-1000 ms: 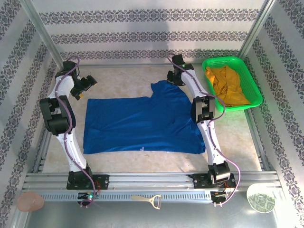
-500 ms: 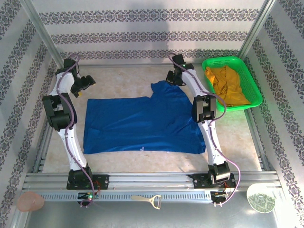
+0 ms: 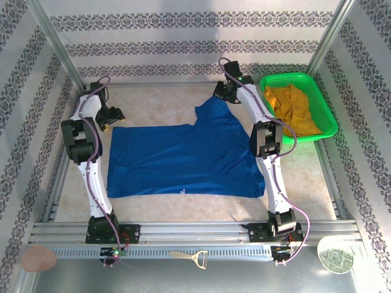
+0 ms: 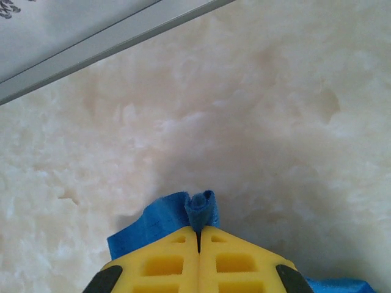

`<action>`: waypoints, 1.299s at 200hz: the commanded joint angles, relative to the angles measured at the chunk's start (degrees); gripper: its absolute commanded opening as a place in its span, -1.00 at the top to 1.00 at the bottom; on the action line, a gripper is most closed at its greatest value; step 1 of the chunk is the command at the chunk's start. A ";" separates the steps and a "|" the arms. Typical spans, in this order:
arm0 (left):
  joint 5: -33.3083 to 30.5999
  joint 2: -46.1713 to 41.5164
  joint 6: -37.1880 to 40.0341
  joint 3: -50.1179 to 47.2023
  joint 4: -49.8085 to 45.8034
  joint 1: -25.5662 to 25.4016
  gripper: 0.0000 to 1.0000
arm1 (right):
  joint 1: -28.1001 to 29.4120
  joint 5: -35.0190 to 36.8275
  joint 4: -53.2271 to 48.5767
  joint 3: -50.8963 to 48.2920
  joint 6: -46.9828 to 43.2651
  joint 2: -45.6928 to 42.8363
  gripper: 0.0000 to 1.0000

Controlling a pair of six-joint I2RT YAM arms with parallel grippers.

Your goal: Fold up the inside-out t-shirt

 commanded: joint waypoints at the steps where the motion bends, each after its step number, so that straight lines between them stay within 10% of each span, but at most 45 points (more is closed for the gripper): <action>1: -1.40 0.81 2.02 0.63 -2.44 -1.14 -0.28 | -0.12 2.41 -0.45 1.62 -0.59 -0.07 1.00; 70: -0.74 -0.88 1.29 -5.62 0.46 -1.87 0.10 | 0.13 2.01 -0.24 1.52 -0.98 -0.64 1.00; 115: 0.15 -2.82 1.60 -6.11 1.73 -1.87 1.00 | 0.08 1.02 0.79 -1.03 -0.72 -3.67 1.00; 260: 6.16 -28.34 -6.04 -29.54 16.98 -1.74 1.00 | -0.04 -1.54 17.70 -45.08 3.71 -37.89 1.00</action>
